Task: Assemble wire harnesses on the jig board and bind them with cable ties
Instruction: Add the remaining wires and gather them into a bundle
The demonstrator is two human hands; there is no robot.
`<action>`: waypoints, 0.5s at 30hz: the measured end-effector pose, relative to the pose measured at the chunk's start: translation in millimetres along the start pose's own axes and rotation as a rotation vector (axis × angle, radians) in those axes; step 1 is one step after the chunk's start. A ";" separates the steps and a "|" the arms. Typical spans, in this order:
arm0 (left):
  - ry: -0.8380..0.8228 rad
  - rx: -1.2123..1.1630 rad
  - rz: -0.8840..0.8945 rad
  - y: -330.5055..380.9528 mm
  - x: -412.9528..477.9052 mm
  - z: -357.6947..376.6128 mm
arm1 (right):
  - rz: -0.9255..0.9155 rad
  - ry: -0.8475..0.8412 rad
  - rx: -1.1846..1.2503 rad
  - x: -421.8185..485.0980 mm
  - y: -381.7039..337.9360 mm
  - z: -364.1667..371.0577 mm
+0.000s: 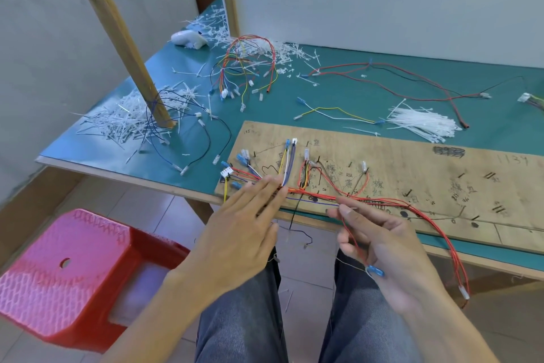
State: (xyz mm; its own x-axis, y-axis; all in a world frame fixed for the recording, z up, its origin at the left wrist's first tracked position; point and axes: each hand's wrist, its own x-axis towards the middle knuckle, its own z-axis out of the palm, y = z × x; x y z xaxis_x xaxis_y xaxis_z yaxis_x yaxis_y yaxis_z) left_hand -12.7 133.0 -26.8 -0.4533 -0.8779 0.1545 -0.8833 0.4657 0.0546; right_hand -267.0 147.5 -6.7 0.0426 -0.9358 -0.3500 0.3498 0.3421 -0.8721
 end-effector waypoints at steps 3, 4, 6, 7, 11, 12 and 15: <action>-0.018 0.025 -0.027 5.2 -0.5 6.7 | -0.041 -0.021 -0.040 7.5 -9.3 2.4; -0.012 0.033 -0.042 7.8 0.3 8.1 | -0.075 -0.014 -0.079 10.7 -13.3 3.8; 0.002 0.043 -0.069 11.0 2.2 9.4 | -0.146 0.016 -0.158 18.2 -21.1 7.6; -0.002 0.054 -0.077 11.5 2.7 9.5 | -0.172 0.027 -0.186 22.9 -24.9 10.3; -0.032 0.109 -0.083 13.6 2.5 13.9 | -0.248 0.015 -0.298 49.5 -44.7 25.2; -0.036 0.105 -0.086 14.3 2.4 14.7 | -0.257 0.001 -0.330 57.7 -50.6 30.0; -0.046 0.102 -0.096 14.7 1.7 17.6 | -0.318 0.003 -0.510 86.4 -62.8 42.7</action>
State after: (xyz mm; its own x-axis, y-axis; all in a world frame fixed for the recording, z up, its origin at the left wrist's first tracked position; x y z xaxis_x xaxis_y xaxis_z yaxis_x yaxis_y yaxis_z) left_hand -28.6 136.5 -43.1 -0.3694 -0.9230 0.1076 -0.9292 0.3680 -0.0336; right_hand -245.3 41.5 32.5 0.0061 -0.9990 -0.0450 -0.1479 0.0436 -0.9880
